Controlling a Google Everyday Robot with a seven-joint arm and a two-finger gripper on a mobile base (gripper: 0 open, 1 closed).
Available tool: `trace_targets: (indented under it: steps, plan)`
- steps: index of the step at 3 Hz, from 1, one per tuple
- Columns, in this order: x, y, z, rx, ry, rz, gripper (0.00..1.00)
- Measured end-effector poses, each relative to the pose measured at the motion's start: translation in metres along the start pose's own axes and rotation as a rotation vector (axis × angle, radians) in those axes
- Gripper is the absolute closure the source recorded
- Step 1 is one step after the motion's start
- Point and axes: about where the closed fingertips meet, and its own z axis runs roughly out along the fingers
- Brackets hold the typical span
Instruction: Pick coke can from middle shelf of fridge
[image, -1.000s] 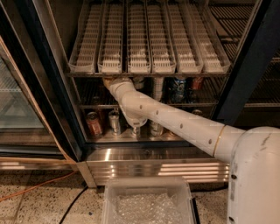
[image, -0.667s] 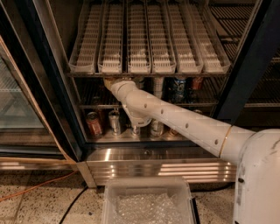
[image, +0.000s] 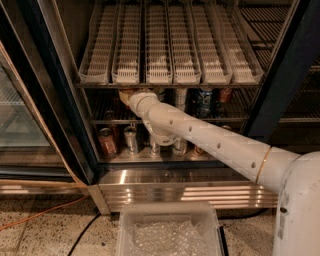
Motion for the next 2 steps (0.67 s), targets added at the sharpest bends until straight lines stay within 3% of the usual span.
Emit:
trace_targets:
  steps: [2]
  plan:
    - [-0.007, 0.03, -0.012, -0.139, -0.016, 0.055, 1.0]
